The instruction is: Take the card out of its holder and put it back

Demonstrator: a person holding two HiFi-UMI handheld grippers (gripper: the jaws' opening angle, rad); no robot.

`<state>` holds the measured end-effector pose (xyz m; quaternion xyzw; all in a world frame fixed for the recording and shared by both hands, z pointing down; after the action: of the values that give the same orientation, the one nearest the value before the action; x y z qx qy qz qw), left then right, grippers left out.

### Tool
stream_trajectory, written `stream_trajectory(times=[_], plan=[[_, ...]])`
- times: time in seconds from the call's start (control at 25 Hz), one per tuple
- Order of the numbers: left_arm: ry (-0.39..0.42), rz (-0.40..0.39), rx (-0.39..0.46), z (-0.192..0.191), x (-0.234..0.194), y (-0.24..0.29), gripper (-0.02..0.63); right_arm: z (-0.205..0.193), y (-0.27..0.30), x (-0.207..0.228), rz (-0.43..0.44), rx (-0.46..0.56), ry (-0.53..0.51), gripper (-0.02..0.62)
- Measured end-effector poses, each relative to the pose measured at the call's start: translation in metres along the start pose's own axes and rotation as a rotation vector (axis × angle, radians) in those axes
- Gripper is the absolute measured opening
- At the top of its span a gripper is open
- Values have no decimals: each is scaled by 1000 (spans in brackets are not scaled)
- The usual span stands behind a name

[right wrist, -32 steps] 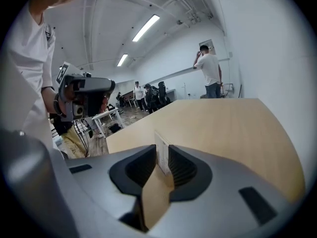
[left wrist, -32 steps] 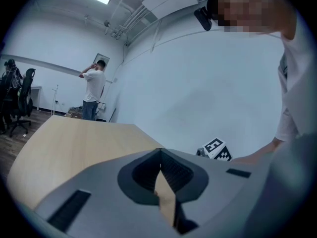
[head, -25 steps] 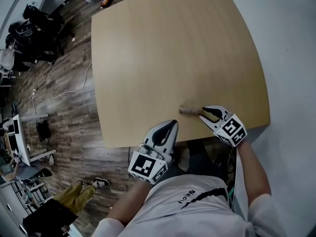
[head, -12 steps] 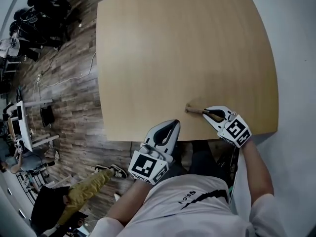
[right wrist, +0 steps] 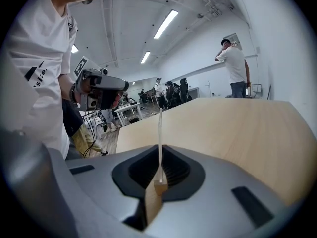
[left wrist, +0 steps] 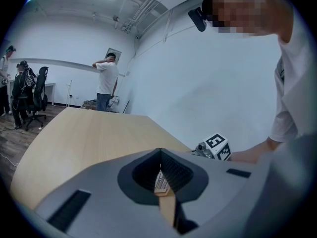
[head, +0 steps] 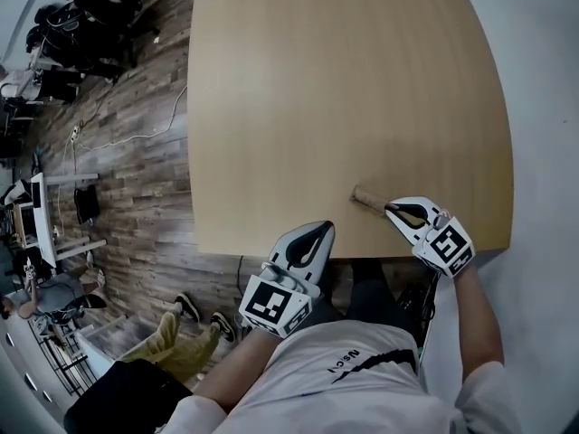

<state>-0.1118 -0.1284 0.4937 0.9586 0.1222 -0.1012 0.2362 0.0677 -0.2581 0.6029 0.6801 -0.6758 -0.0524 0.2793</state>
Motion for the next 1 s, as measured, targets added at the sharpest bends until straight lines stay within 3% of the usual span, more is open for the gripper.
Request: stream_trajectory(times=[0.48,0.72,1.0], plan=[[26,-44,64,10,-7,-14,12,47,-23,-19,-100,88,-19,26],[38,-97,87,22,3,-30,12,80,-46,-47,-141,136,24,26],[70,-175,150,41,11,-58,12,130,-72,-93,-171,202,-21,26]])
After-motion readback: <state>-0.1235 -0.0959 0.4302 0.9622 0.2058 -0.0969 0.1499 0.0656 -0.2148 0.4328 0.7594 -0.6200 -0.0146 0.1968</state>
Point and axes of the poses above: the fingertips, and each gripper's own axes: y forward along the fingers, x to its right, z out of its top, the point moved 8 cm from there along -y, backward along the fingers, and after that the axes turned 4 degrees about y, right-handed, at the moved point
